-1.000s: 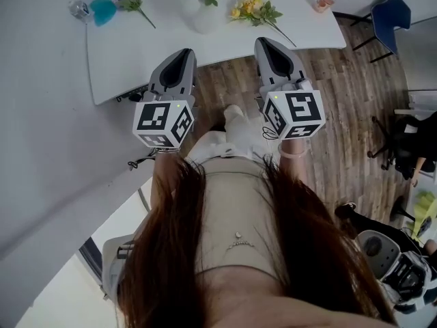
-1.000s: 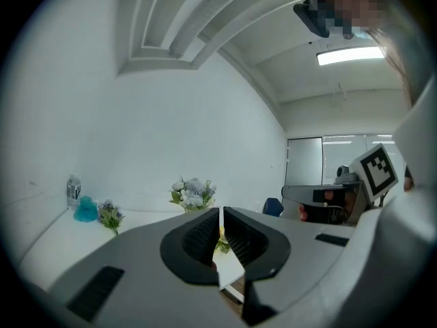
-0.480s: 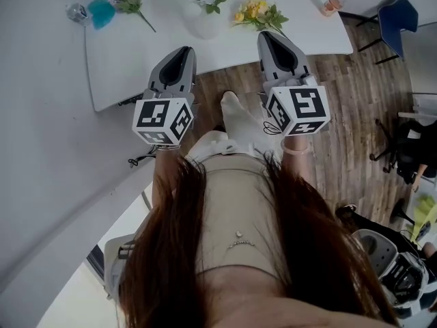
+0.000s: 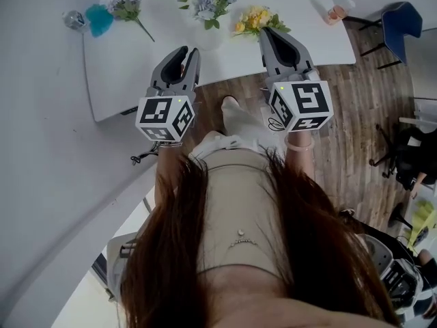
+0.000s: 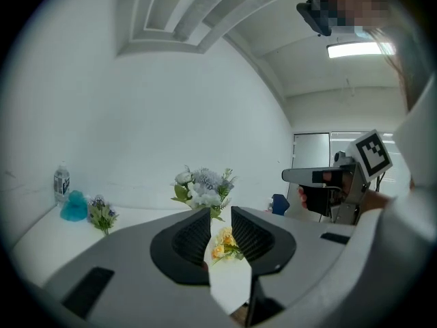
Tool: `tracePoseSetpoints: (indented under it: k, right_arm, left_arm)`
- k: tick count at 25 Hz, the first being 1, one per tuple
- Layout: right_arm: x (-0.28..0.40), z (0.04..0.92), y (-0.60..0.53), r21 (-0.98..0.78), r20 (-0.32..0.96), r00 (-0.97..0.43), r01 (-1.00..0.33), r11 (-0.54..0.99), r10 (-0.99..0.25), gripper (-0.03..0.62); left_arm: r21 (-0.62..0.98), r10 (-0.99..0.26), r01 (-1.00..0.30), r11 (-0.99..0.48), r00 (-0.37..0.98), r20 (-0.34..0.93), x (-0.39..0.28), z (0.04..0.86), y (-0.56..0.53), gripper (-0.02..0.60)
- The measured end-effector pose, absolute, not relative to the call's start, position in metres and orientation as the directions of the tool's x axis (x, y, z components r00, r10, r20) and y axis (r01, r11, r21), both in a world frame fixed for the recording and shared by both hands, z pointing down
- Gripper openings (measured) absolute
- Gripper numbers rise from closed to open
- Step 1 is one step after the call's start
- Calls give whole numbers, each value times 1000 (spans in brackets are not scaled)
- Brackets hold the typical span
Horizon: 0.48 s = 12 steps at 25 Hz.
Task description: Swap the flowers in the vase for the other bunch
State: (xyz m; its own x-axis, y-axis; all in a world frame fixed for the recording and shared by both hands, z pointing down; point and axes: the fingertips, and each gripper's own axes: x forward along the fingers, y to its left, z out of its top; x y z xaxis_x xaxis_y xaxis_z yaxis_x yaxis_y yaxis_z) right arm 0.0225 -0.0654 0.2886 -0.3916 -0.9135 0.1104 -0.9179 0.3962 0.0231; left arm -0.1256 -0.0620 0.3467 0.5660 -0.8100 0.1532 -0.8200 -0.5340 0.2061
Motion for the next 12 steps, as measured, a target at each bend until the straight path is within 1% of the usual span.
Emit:
tracePoseSetpoints:
  k: [12]
  right_arm:
    - [36,299,-108,23,137,-410,-909,417,-902,28]
  left_arm:
    - [217,-808,-825,-522,560,185,-113,373,-100,155]
